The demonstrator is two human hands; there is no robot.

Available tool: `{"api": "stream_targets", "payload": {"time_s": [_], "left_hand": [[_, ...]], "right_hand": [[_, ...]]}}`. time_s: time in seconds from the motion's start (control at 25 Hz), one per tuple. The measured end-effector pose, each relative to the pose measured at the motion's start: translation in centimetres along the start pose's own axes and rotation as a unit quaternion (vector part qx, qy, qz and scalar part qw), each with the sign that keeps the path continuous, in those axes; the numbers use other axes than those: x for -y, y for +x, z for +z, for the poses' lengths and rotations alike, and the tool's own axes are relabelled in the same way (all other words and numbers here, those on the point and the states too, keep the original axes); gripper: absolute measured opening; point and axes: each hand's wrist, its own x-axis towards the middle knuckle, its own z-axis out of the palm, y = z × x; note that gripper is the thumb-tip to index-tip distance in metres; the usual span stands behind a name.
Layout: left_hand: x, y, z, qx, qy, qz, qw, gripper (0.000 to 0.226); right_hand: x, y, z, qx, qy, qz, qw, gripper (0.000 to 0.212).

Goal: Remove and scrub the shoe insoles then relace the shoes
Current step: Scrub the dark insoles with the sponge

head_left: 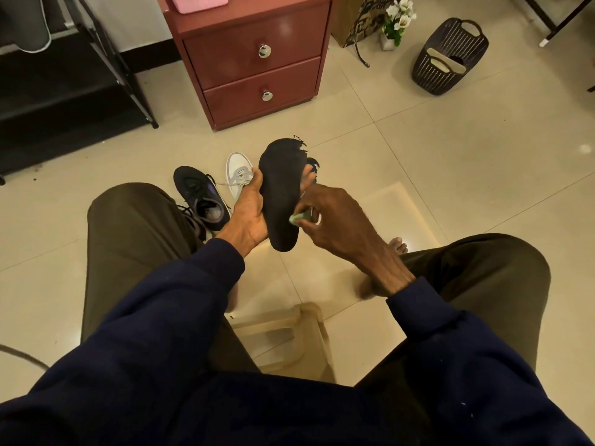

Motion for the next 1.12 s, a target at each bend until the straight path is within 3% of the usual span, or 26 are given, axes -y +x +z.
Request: {"api": "stream_targets", "payload": {"time_s": [0.08, 0.12, 0.24, 0.28, 0.44, 0.48, 0.64, 0.8, 0.88, 1.0, 1.12], "left_hand": [[0.3, 0.0, 0.2, -0.019, 0.075, 0.02, 0.997, 0.053], [0.5, 0.0, 0.3, -0.024, 0.11, 0.016, 0.994, 0.052], [0.9, 0.3, -0.2, -0.002, 0.159, -0.019, 0.987, 0.048], [0.9, 0.5, -0.4, 0.009, 0.161, -0.034, 0.986, 0.052], [1.6, 0.5, -0.6, 0.077, 0.125, -0.065, 0.987, 0.05], [1.5, 0.6, -0.6, 0.08, 0.12, -0.062, 0.988, 0.052], [1.0, 0.8, -1.0, 0.031, 0.16, -0.032, 0.986, 0.058], [1.0, 0.1, -0.4, 0.061, 0.138, -0.02, 0.988, 0.044], [1.1, 0.0, -0.5, 0.073, 0.158, -0.027, 0.984, 0.043], [1.4, 0.6, -0.9, 0.068, 0.221, -0.012, 0.973, 0.041], [1.4, 1.0, -1.3, 0.12, 0.25, -0.022, 0.961, 0.039]], "right_hand": [[-1.0, 0.1, -0.2, -0.091, -0.056, 0.033, 0.994, 0.019], [-0.9, 0.1, 0.0, -0.095, -0.05, 0.025, 0.994, 0.017], [0.5, 0.2, 0.4, -0.005, 0.032, -0.03, 0.999, 0.01], [0.0, 0.4, 0.4, -0.017, 0.027, -0.019, 0.999, 0.009], [-4.3, 0.9, -1.4, -0.179, -0.033, 0.116, 0.976, 0.005], [-4.2, 0.8, -1.6, -0.18, -0.017, 0.112, 0.977, 0.005], [-1.7, 0.6, -0.8, -0.042, 0.053, 0.007, 0.998, 0.011], [-4.3, 1.0, -2.4, -0.191, 0.001, 0.123, 0.974, 0.013], [-4.3, 0.8, -2.5, -0.179, 0.019, 0.101, 0.979, 0.014], [-3.0, 0.7, -1.6, -0.081, 0.049, 0.041, 0.995, 0.014], [-4.9, 0.9, -2.4, -0.175, 0.002, 0.127, 0.976, 0.012]]}}
